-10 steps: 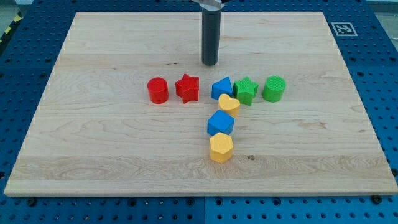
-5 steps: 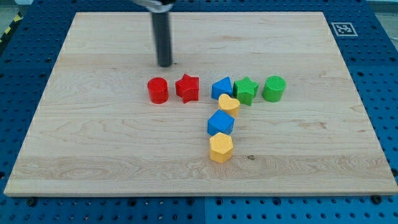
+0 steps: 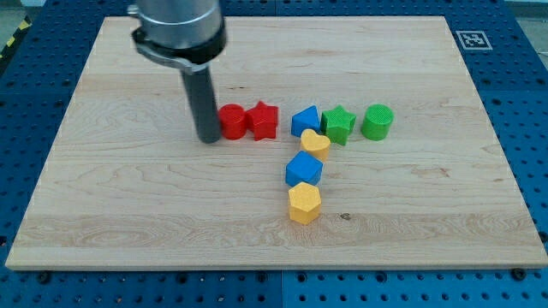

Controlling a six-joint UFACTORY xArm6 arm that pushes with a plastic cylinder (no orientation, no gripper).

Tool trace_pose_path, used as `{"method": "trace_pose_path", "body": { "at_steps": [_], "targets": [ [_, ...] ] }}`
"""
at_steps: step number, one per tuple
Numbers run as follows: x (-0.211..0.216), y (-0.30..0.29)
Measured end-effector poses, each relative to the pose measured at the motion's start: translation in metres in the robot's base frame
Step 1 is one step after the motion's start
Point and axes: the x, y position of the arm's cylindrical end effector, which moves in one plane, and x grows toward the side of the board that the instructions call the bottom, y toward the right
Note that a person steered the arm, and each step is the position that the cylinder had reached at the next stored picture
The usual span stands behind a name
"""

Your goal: Push the red star to the center right of the board

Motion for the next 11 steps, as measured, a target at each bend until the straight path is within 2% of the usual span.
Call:
{"method": "trace_pose_path", "body": {
  "at_steps": [2,4,6,8,9,10,11],
  "targets": [
    [-0.010,0.058],
    [-0.036,0.150],
    [-0.067,0.130],
    [-0.043,0.084],
    [-0.071,0.049],
    [-0.087,0.064],
    [-0.080,0.113]
  ]
}}
